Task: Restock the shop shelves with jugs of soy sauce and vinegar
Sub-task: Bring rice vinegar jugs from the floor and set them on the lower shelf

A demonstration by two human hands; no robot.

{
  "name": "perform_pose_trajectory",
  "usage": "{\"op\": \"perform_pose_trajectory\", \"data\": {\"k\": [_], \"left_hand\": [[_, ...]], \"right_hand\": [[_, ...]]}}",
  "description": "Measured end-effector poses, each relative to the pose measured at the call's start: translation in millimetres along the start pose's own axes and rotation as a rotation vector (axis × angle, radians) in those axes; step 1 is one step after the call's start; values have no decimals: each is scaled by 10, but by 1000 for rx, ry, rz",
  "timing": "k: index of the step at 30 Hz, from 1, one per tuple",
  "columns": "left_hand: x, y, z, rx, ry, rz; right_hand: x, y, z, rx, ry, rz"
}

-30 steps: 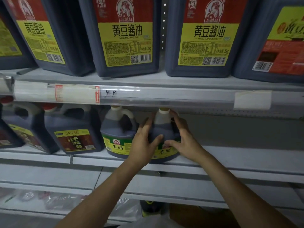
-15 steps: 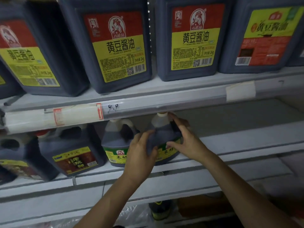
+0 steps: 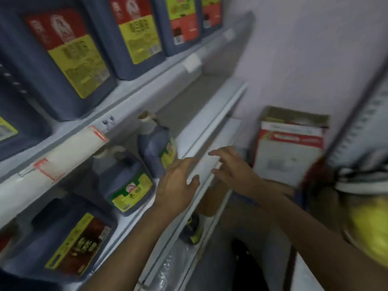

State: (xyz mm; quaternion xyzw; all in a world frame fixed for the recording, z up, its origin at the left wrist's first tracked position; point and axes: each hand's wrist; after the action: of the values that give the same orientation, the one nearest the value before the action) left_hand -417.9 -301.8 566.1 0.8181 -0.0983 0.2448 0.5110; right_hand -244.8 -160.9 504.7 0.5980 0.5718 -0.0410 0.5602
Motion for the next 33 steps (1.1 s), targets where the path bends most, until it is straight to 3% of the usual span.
{"op": "perform_pose_trajectory", "data": {"k": [6, 11, 15, 24, 33], "left_hand": [[823, -466, 419, -279, -238, 108], [1745, -1080, 870, -429, -510, 59], [2592, -1495, 1362, -540, -711, 62], [4369, -2501, 2443, -792, -1025, 13], [5871, -3901, 3115, -787, -1101, -21]], "right_hand": [[-270, 864, 1487, 94, -287, 219], [-370, 1708, 2824, 178, -465, 572], [-344, 2241, 3954, 196, -699, 709], [101, 3155, 6122, 452, -1093, 668], [1265, 4152, 7310, 528, -1293, 507]]}}
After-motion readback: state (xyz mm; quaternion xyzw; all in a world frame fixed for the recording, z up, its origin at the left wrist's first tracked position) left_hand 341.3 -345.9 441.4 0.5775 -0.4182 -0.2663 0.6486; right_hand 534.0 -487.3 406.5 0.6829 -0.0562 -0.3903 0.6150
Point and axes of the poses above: each hand's wrist, its own z-axis away from the middle knuckle, its own y-axis out of the back of the hand, x = y × z, and after that the axes turned 7 degrees about x, right-handed
